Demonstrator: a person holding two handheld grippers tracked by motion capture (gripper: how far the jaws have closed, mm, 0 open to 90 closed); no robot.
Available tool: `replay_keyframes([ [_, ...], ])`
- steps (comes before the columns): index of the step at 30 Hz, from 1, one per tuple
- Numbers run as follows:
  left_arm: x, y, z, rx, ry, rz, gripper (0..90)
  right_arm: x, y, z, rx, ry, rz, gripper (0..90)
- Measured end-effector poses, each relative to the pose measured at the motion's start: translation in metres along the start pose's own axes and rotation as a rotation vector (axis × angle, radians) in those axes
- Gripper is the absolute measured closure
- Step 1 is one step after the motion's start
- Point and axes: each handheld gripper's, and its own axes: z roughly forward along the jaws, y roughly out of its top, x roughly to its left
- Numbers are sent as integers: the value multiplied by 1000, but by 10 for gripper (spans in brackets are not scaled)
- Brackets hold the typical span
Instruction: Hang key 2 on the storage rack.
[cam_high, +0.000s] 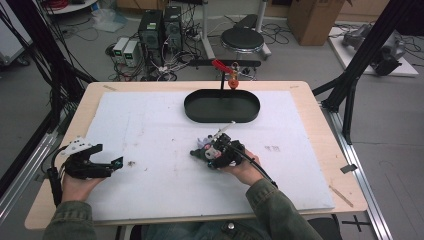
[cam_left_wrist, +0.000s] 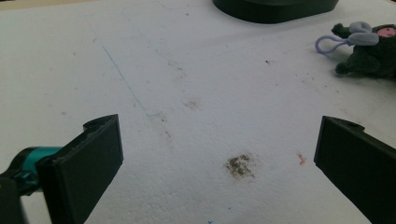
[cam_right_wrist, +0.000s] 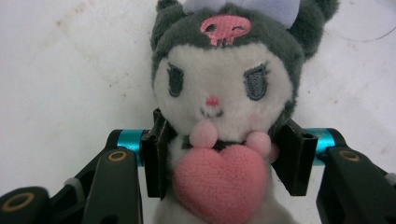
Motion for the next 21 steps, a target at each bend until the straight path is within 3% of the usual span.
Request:
replay_keyframes([
  [6,0,0,0,-1,0,-3,17,1,0,-8,-21,18,-20,464],
  [15,-1,0,1,-4,-2,-3,17,-5,11,-36,-39,-8,-70,464],
  [21,0,0,0,-4,-4,-3,17,-10,27,-59,-84,18,-54,464],
])
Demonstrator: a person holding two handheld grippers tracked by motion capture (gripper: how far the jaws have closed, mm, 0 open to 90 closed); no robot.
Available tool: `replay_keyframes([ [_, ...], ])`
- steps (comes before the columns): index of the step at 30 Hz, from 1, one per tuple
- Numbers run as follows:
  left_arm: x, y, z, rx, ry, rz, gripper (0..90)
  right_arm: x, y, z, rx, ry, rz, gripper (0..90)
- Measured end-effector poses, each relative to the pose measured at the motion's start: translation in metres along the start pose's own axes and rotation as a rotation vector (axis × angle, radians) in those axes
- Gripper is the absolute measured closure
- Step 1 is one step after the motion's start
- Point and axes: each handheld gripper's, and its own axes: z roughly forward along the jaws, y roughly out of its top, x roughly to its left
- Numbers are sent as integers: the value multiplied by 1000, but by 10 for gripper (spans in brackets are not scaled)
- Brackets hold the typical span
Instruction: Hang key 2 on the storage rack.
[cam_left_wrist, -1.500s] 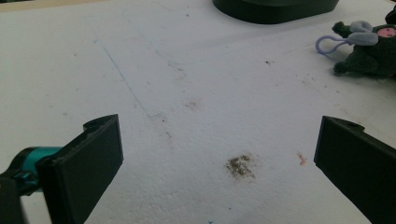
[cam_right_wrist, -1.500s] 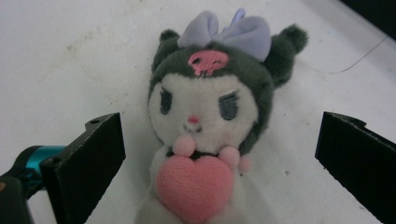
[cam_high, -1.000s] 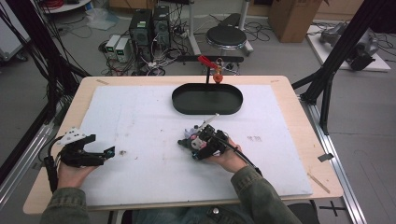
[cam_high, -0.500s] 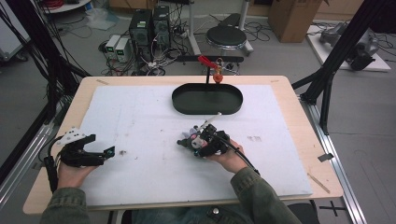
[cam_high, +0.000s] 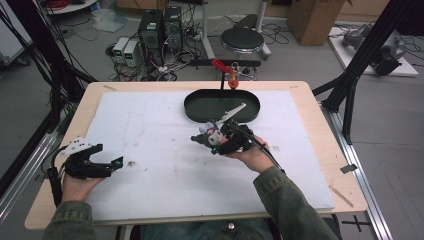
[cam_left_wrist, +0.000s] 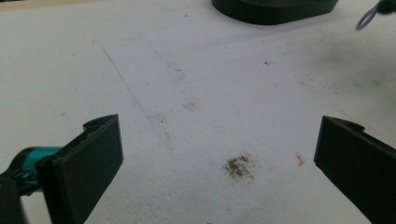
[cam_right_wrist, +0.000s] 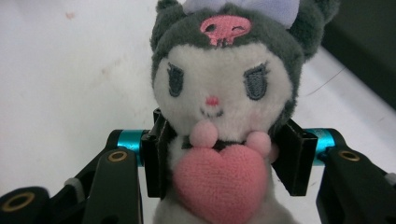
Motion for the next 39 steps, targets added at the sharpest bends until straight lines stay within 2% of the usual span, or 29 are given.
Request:
replay_keyframes([
  [3,1,0,-1,-2,3,2,17,-4,9,-11,-38,9,11,464],
  [5,1,0,-1,-1,2,1,17,-6,12,-16,-44,13,32,464],
  [10,1,0,0,-3,0,0,17,-13,17,-24,-61,2,42,464],
  [14,1,0,0,-2,1,0,17,-17,23,-28,-74,13,54,465],
  [18,1,0,0,-2,0,-2,17,-20,36,-37,-94,33,62,464],
  [24,1,0,0,-4,1,-2,17,-23,59,-50,-129,33,58,465],
  [30,2,0,-1,-6,2,-2,17,-35,77,-53,-138,12,89,464],
  [35,2,0,0,-8,0,-8,17,-42,90,-53,-138,24,116,464],
  [36,1,0,0,-7,0,-7,17,-43,92,-53,-151,29,112,464],
  [39,0,0,1,-4,-5,-3,17,-46,99,-53,-165,59,142,464],
])
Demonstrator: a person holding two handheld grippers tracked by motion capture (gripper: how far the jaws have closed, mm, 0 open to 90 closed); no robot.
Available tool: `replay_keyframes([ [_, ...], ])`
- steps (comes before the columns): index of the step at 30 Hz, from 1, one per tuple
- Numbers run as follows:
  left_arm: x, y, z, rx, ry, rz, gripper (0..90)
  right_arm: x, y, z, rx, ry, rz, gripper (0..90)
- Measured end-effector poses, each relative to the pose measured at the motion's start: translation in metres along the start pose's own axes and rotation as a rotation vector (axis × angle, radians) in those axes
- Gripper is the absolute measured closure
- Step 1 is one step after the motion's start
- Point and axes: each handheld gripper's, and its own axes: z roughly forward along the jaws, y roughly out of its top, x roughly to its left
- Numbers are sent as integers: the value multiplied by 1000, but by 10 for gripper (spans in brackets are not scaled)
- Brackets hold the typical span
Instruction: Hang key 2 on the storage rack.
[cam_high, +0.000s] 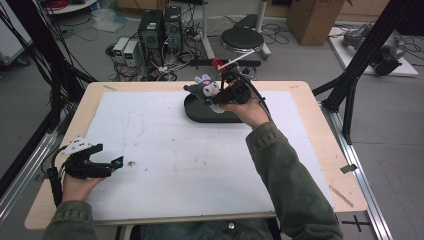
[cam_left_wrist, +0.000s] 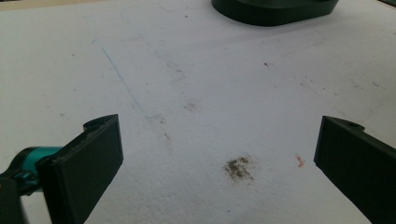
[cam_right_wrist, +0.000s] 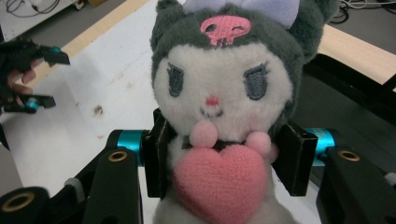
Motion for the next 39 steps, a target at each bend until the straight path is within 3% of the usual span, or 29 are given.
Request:
replay_keyframes([
  [3,0,0,-1,-5,2,0,17,-2,9,2,13,-9,30,465],
  [4,0,0,-1,-7,1,-2,17,-4,12,3,-5,-16,12,465],
  [8,1,0,-2,-10,4,-2,17,-10,24,5,-19,-28,43,465],
  [13,0,0,-1,-12,-2,-3,17,-16,32,12,-40,-55,30,465],
  [16,0,0,-1,-20,-1,-7,17,-19,38,15,-33,-80,57,465],
  [28,1,0,-2,-27,0,-15,17,-36,63,34,-42,-101,110,465],
  [33,1,0,-3,-35,-3,-15,17,-37,73,44,-14,-170,110,466],
  [35,2,0,-4,-33,-4,-16,17,-38,75,47,-25,-168,115,465],
  [39,2,0,-3,-35,-5,-14,17,-40,78,59,7,-210,113,465],
])
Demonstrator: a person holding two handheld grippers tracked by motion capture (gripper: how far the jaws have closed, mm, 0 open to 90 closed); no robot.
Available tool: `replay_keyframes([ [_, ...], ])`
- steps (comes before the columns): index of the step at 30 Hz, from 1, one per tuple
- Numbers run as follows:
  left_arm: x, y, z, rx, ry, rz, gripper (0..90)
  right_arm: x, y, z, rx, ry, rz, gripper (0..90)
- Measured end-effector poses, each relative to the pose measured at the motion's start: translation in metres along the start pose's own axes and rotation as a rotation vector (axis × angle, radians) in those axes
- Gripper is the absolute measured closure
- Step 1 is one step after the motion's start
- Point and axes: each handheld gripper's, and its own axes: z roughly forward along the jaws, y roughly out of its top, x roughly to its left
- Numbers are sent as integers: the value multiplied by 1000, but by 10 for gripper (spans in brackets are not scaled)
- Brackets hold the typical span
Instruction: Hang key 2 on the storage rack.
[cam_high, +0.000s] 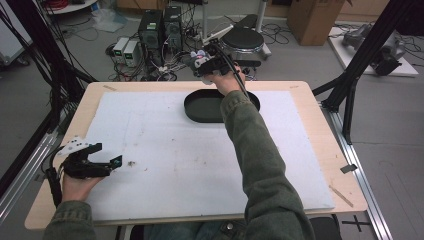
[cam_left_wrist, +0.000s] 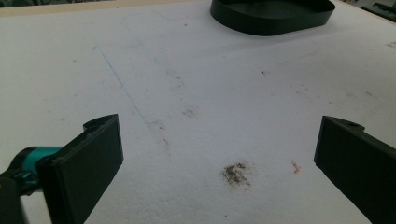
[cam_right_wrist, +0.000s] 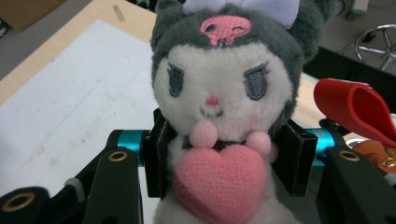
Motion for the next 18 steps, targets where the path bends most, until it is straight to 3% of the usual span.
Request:
replay_keyframes([
  [4,1,0,0,2,1,-1,17,1,1,8,-5,-26,-3,463],
  [9,1,0,1,3,1,-1,17,4,5,12,-40,-53,-50,461],
  [11,1,0,1,6,0,0,17,5,8,12,-60,-57,-59,459],
  [16,1,0,1,2,3,-1,17,9,13,19,-34,-59,-56,428],
  [18,2,0,1,4,3,1,17,10,14,21,-49,-35,-45,384],
])
